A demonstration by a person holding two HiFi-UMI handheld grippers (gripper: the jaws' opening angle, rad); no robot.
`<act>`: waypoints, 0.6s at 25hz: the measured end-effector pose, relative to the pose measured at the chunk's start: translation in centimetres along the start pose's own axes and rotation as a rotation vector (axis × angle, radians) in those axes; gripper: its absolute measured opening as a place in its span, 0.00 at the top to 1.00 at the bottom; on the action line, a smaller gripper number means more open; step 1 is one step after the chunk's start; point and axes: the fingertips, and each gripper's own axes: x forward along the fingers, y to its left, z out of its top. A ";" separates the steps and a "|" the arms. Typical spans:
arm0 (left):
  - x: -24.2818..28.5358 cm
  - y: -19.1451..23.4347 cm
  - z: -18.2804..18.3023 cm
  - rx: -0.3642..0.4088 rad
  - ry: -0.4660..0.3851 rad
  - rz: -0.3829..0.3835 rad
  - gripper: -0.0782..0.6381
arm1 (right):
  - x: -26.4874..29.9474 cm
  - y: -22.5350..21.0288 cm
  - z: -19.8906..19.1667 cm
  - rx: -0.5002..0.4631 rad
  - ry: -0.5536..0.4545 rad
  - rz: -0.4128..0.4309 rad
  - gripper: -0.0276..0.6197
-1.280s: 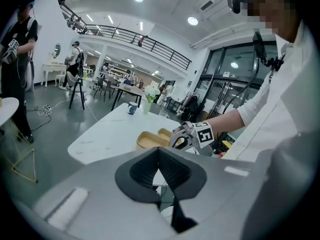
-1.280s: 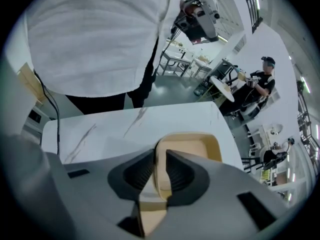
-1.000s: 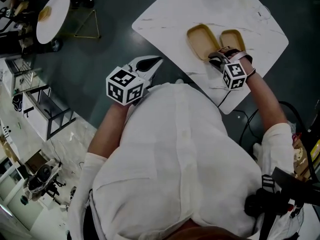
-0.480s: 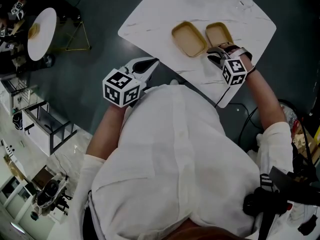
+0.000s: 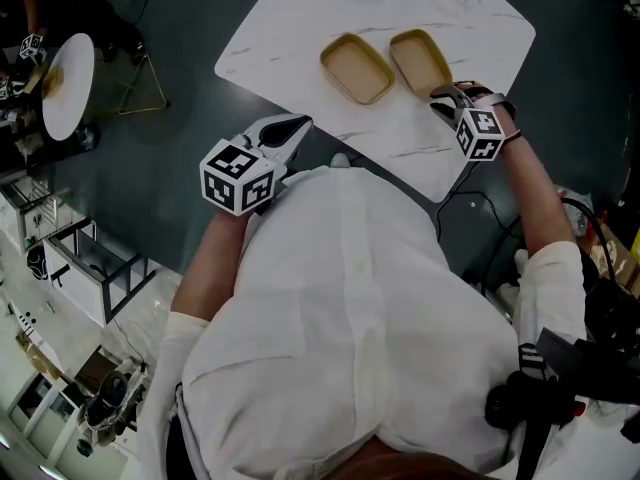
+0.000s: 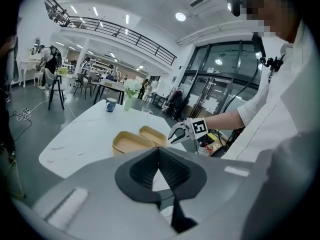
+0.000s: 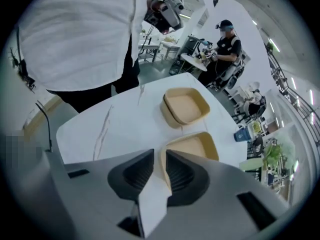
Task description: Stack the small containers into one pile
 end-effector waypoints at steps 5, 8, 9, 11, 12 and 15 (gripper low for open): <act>0.3 -0.1 -0.1 0.002 0.007 -0.001 0.88 | 0.7 -0.1 -2.3 0.067 0.026 -0.004 0.86; 0.2 0.0 0.0 0.006 0.004 0.005 0.88 | 1.2 -0.3 -3.5 0.082 0.050 -0.010 0.86; 0.0 0.1 0.1 0.006 0.002 0.008 0.88 | 1.4 -0.5 -3.8 0.083 0.058 -0.013 0.86; -0.2 0.2 0.3 0.005 0.000 0.014 0.88 | 1.6 -0.7 -4.1 0.073 0.074 -0.014 0.86; -0.4 0.3 0.3 0.004 0.000 0.018 0.88 | 1.8 -0.7 -4.2 0.060 0.082 -0.011 0.86; -0.6 0.6 0.2 0.002 -0.004 0.029 0.88 | 2.4 -0.4 -4.3 0.002 0.107 0.009 0.86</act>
